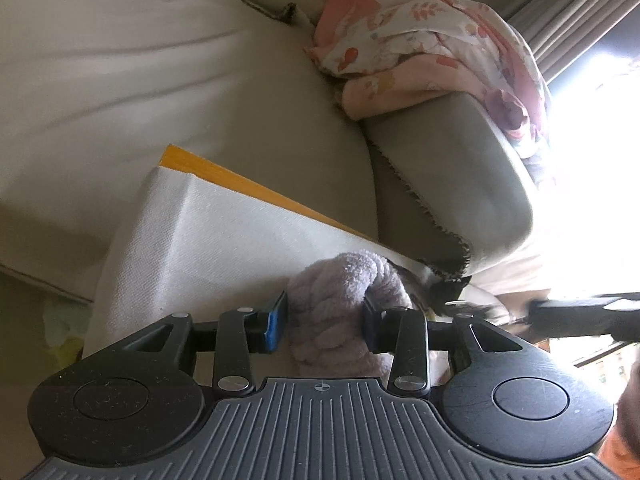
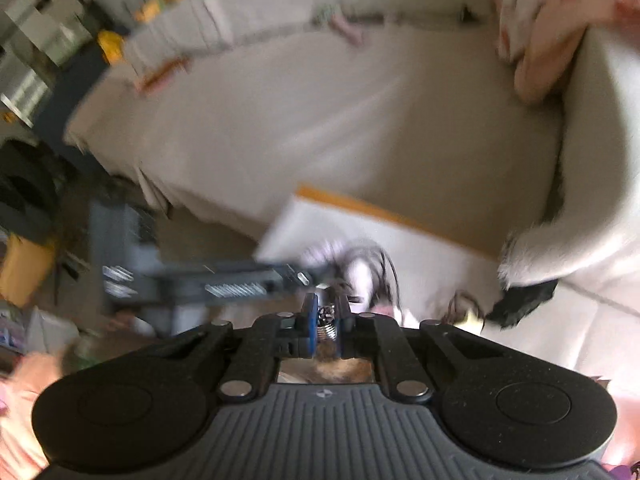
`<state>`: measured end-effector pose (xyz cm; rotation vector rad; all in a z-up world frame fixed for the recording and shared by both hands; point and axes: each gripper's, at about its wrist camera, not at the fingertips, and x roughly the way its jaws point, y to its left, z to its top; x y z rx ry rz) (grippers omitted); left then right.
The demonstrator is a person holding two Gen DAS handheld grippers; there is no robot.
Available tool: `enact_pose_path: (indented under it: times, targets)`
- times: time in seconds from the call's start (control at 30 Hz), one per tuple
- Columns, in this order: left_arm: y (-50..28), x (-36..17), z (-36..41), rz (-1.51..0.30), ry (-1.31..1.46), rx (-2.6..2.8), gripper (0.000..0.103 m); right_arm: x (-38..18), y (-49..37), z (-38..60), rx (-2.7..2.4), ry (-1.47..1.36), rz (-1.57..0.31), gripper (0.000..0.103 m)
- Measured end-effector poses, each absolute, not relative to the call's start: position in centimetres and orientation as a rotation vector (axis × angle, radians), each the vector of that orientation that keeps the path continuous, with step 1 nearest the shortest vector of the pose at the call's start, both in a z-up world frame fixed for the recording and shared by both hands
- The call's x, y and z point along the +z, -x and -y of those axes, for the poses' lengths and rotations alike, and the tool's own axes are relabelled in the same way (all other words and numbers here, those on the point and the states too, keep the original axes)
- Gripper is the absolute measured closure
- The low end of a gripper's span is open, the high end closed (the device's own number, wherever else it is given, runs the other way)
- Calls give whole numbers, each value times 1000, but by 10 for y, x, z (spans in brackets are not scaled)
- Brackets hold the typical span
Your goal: Organize soft objects
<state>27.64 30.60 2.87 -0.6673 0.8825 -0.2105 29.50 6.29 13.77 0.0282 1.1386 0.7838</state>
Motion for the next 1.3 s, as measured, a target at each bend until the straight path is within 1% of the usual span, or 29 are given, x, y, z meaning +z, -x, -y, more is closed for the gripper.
enact_pose_path:
  times: [0.03, 0.07, 0.1, 0.23, 0.27, 0.37, 0.4, 0.43, 0.47, 0.53, 0.63, 0.73, 0.83, 0.9, 0.93, 0.97, 1.0, 1.13, 1.23, 1.3]
  targets:
    - [-276, 29, -305, -883, 660, -209, 61, 146, -293, -59, 788, -40, -1119, 95]
    - [-277, 30, -302, -884, 645, -209, 61, 155, -290, -54, 793, -51, -1099, 100]
    - [-277, 31, -300, -887, 627, -211, 61, 160, -287, -51, 797, -59, -1084, 102]
    - [-279, 35, -284, -883, 512, -209, 65, 177, -276, -39, 829, -88, -1034, 102]
    - [-279, 36, -281, -877, 482, -204, 67, 179, -274, -40, 835, -81, -1028, 102]
    - [-276, 42, -272, -865, 394, -170, 80, 169, -274, -46, 787, -29, -1062, 100]
    - [-273, 44, -271, -859, 367, -158, 80, 164, -277, -45, 751, -19, -1064, 99]
    - [-269, 46, -270, -852, 343, -148, 81, 158, -279, -46, 713, -7, -1068, 91]
    - [-263, 48, -271, -842, 332, -149, 82, 151, -281, -47, 672, 18, -1072, 78]
    - [-253, 49, -276, -829, 345, -150, 82, 140, -284, -48, 648, 51, -1077, 63]
    - [-242, 49, -288, -813, 385, -133, 82, 125, -291, -58, 638, 77, -1108, 61]
    - [-233, 48, -302, -798, 421, -100, 83, 105, -303, -80, 621, 128, -1141, 57]
    - [-224, 47, -308, -785, 436, -90, 83, 76, -322, -106, 547, 211, -1180, 57]
    - [-218, 47, -309, -787, 432, -92, 83, 54, -334, -119, 505, 262, -1217, 60]
    - [-213, 47, -309, -785, 427, -88, 83, 44, -339, -123, 472, 275, -1241, 67]
    - [-209, 48, -310, -781, 422, -86, 83, 42, -341, -122, 490, 237, -1251, 87]
    - [-202, 49, -312, -772, 421, -86, 83, 44, -340, -121, 510, 218, -1266, 89]
    - [-170, 73, -322, -682, 439, -63, 83, 78, -317, -111, 564, 201, -1184, 89]
    - [-134, 112, -329, -575, 416, -41, 83, 131, -287, -96, 616, 160, -1086, 90]
    - [-109, 145, -330, -495, 383, -31, 83, 178, -260, -84, 647, 149, -962, 90]
